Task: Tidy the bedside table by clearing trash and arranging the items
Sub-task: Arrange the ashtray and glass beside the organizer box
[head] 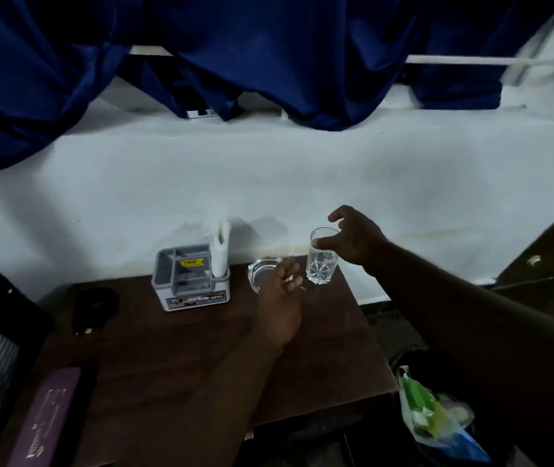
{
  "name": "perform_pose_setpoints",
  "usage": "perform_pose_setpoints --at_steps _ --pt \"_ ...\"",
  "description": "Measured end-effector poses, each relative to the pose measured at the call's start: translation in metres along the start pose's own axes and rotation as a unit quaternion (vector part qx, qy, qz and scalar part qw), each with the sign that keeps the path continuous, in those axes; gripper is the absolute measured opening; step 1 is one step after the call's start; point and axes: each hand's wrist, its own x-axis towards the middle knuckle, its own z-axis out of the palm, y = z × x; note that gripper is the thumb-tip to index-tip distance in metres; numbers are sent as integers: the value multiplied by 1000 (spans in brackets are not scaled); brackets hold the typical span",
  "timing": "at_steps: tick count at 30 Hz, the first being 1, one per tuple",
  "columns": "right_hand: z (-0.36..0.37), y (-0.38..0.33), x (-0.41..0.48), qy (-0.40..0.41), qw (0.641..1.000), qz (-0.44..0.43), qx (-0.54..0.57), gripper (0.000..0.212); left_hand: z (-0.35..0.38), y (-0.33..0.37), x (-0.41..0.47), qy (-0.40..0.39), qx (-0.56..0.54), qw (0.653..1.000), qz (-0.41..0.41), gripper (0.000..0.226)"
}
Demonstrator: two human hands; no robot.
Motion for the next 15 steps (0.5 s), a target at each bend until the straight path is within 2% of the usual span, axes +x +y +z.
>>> perform_pose_setpoints --at_steps 3,7,11,15 --pt "12 27 0 22 999 2 48 80 7 -3 21 -9 70 997 8 62" --pt "26 50 1 37 994 0 107 96 16 -6 39 -13 112 994 -4 65" --pt "38 63 7 8 988 6 154 99 26 -8 51 -11 146 989 -2 70" --pt "44 75 12 6 986 -4 165 91 31 -11 60 -17 155 988 3 70"
